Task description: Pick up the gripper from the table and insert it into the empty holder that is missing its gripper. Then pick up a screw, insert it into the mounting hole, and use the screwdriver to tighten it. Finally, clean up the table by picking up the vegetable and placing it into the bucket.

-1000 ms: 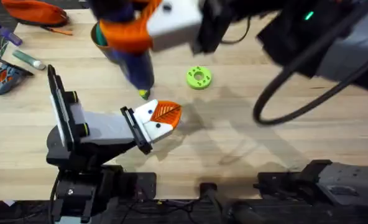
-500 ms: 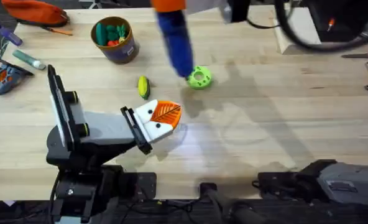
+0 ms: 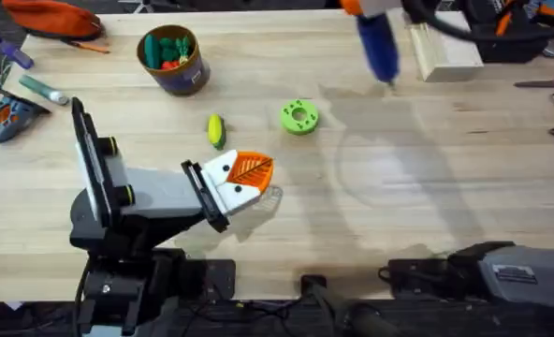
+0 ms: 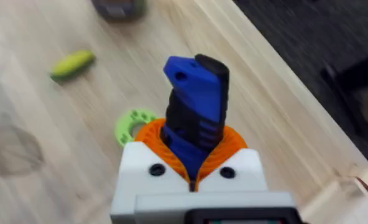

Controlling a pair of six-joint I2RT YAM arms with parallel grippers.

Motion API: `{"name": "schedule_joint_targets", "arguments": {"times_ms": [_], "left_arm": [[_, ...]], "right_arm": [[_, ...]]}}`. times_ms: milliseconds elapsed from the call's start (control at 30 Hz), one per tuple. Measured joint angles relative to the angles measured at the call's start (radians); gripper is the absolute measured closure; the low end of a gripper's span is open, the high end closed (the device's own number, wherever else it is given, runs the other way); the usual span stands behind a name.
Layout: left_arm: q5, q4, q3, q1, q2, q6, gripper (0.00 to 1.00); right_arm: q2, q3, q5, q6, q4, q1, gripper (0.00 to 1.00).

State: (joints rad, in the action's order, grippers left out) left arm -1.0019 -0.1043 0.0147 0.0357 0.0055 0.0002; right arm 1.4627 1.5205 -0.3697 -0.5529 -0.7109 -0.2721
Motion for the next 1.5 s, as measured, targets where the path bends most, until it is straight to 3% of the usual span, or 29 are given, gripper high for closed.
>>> {"name": "schedule_joint_targets", "arguments": {"times_ms": [267, 533, 900, 1400, 1433, 1500], "left_arm": [[0.0, 0.0, 0.0, 0.0, 0.0, 0.0, 0.993], [0.0, 0.0, 0.0, 0.0, 0.0, 0.0, 0.993], [0.0, 0.0, 0.0, 0.0, 0.0, 0.0, 0.993], [0.0, 0.0, 0.0, 0.0, 0.0, 0.0, 0.993], [0.0, 0.0, 0.0, 0.0, 0.0, 0.0, 0.993], [0.0, 0.0, 0.0, 0.0, 0.0, 0.0, 0.993]], "right_arm": [[0.146, 0.005, 0.178, -0.354, -0.173, 0.026, 0.978], [0.346, 0.005, 0.371, -0.617, -0.209, 0.027, 0.978], [0.536, 0.004, 0.407, -0.702, -0.207, 0.027, 0.978], [0.541, -0.011, 0.403, -0.757, -0.188, 0.027, 0.971], [0.541, -0.011, 0.402, -0.754, -0.189, 0.027, 0.894], [0.541, -0.011, 0.403, -0.756, -0.191, 0.027, 0.585]]}}
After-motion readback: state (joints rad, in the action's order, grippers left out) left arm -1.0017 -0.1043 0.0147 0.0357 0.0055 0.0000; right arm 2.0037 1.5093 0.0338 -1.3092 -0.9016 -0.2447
